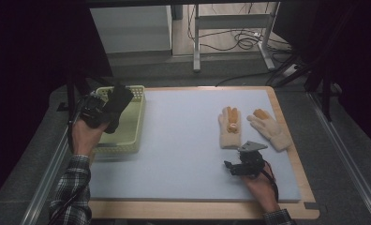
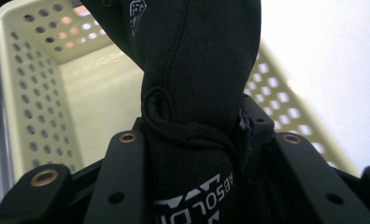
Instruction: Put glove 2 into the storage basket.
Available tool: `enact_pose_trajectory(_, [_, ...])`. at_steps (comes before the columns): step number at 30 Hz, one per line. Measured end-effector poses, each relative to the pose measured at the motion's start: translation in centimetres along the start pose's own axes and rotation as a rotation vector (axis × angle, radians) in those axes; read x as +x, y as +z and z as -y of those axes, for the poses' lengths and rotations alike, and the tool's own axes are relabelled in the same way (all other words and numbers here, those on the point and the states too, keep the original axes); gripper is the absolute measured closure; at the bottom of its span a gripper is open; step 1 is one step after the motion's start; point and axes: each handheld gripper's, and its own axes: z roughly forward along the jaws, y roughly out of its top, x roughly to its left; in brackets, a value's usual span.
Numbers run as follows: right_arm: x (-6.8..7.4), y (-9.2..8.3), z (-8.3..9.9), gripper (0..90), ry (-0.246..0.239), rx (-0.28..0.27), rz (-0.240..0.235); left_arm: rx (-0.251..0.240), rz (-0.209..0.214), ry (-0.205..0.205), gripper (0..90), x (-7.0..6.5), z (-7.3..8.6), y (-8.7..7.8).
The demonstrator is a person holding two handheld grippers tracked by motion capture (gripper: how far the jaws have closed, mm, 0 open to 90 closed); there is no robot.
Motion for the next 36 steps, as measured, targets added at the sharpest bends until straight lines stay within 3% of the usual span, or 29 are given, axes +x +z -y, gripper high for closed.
enact_pose_trajectory(9, [0.0,0.0,0.0,18.1,0.000,0.000,0.000,0.036,-0.037,-0.028,61.3,2.1,1.0,2.9])
enact_pose_trajectory(14, [0.0,0.0,0.0,18.1,0.000,0.000,0.000,0.071,-0.040,-0.066,60.9,3.2,1.6,4.4])
enact_pose_trajectory(17, [0.0,0.0,0.0,18.1,0.001,-0.001,0.000,0.113,-0.059,-0.071,60.7,3.5,1.6,5.3])
enact_pose_trajectory(19, [0.0,0.0,0.0,18.1,0.001,0.000,0.000,0.132,-0.088,-0.049,60.6,3.4,1.4,5.5])
enact_pose_trajectory(28, [0.0,0.0,0.0,18.1,0.002,0.000,0.000,0.216,-0.114,-0.084,58.0,4.1,0.9,7.3])
enact_pose_trajectory(32, [0.0,0.0,0.0,18.1,0.001,0.000,0.000,0.256,-0.131,-0.076,44.9,4.1,0.9,7.9])
enact_pose_trajectory(34, [0.0,0.0,0.0,18.1,0.002,0.000,0.000,0.260,-0.125,-0.078,32.8,4.2,0.9,7.9])
enact_pose_trajectory(36, [0.0,0.0,0.0,18.1,0.001,0.000,0.000,0.247,-0.117,-0.097,28.6,4.3,0.8,7.6])
